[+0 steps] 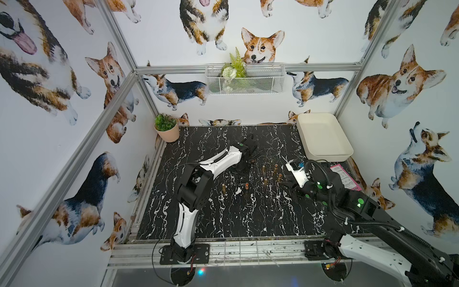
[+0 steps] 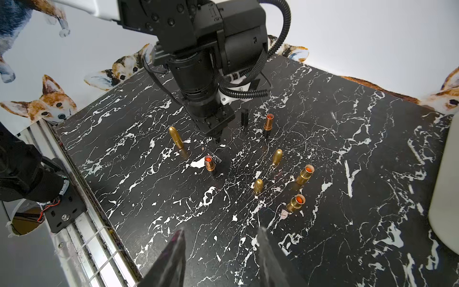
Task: Open the lipstick cap
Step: Place the lipstick at the center of the board.
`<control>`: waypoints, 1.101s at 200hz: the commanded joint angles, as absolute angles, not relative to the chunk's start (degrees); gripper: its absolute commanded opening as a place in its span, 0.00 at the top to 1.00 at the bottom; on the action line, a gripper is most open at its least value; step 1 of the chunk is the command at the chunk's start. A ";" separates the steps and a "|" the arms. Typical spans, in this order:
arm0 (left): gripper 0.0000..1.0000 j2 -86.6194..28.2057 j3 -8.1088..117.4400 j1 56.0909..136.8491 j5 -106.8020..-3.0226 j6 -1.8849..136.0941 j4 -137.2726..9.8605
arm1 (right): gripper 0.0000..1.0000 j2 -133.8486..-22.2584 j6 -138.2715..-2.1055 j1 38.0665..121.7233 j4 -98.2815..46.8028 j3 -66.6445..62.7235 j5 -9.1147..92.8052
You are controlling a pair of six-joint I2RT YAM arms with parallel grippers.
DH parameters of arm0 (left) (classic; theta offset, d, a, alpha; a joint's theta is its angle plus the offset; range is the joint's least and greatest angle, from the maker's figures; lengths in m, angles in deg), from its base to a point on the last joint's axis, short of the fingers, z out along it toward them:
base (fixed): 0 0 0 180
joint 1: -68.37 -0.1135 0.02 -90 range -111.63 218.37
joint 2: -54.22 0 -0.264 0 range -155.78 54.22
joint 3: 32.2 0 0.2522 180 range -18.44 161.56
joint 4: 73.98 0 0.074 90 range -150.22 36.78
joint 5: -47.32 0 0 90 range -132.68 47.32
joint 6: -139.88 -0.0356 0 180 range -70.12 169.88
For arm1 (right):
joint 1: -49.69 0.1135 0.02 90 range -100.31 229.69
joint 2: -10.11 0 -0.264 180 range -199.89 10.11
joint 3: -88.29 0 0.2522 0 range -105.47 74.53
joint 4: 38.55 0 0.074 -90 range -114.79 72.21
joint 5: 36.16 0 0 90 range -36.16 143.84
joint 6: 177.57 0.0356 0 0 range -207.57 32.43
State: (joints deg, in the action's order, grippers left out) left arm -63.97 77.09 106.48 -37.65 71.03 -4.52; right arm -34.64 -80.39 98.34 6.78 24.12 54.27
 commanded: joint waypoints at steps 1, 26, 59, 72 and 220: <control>0.80 -64.81 76.58 106.30 -36.45 70.88 -6.67 | 0.51 -34.97 -81.11 98.41 6.64 24.10 54.98; 0.78 -65.64 75.87 105.88 -36.78 70.98 -7.58 | 0.51 -35.41 -80.92 98.38 6.28 24.26 54.64; 0.71 -65.99 75.25 105.64 -37.15 71.15 -8.24 | 0.51 -35.68 -81.02 98.38 6.31 24.26 54.71; 0.70 -65.99 75.04 105.55 -36.88 71.24 -8.20 | 0.51 -35.68 -80.93 98.38 6.32 24.27 54.79; 0.46 -59.41 77.50 105.21 -34.81 70.91 -3.37 | 0.51 -35.68 -80.86 98.38 6.32 24.26 55.34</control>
